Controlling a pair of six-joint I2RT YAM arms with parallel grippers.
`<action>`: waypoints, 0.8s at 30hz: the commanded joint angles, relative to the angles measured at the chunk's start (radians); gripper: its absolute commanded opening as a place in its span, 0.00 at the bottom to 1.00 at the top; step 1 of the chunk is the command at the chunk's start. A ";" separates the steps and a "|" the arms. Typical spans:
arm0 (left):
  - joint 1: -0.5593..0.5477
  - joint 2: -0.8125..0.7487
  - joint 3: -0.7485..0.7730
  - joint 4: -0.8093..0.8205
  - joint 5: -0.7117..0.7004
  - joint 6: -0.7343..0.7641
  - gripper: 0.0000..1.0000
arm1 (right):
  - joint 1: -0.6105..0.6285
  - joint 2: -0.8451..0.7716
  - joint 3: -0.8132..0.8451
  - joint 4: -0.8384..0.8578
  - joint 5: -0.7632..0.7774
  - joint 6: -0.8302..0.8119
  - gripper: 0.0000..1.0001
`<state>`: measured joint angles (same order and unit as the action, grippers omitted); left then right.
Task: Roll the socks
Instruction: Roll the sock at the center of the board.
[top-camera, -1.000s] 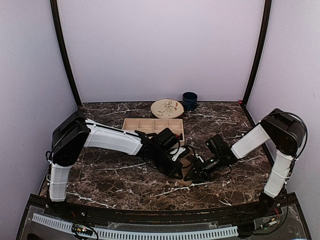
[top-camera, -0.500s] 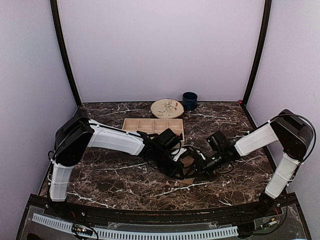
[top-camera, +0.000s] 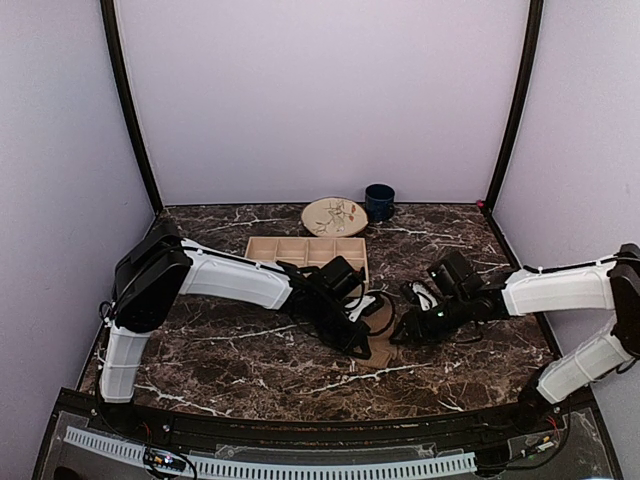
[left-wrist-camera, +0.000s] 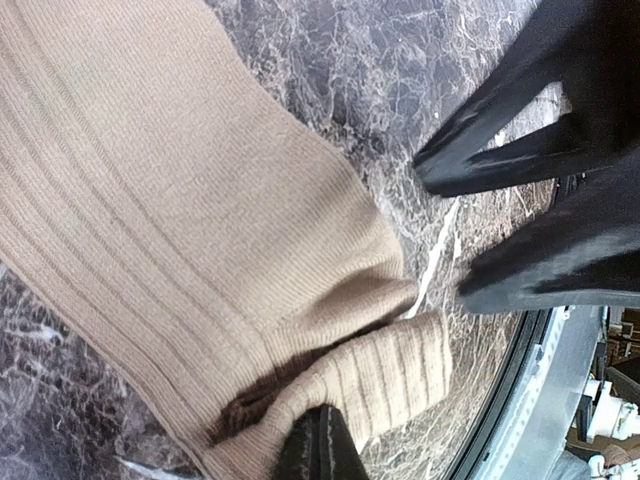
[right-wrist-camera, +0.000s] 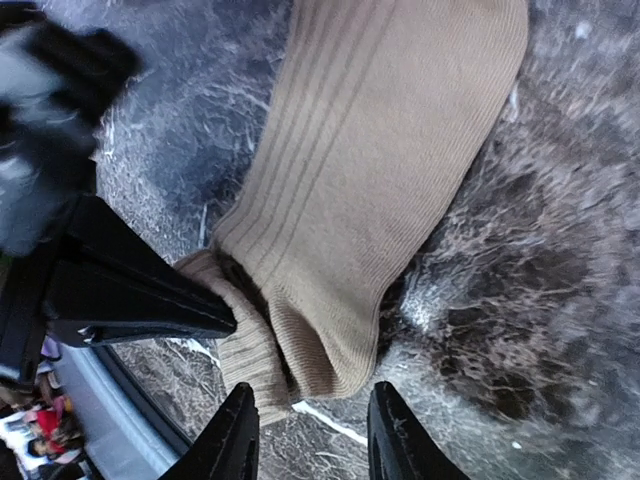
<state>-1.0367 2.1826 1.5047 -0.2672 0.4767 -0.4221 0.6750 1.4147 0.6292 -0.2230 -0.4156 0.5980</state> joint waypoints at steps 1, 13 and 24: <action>0.003 0.065 -0.016 -0.114 -0.031 -0.003 0.00 | 0.070 -0.099 -0.006 -0.064 0.244 -0.041 0.37; 0.020 0.103 0.016 -0.178 0.051 -0.010 0.00 | 0.448 -0.175 0.069 -0.154 0.731 -0.107 0.41; 0.048 0.131 0.081 -0.238 0.160 -0.018 0.00 | 0.648 -0.063 0.128 -0.193 0.923 -0.225 0.50</action>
<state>-0.9909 2.2520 1.5963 -0.3630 0.6395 -0.4316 1.2789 1.2976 0.7166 -0.3969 0.4084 0.4351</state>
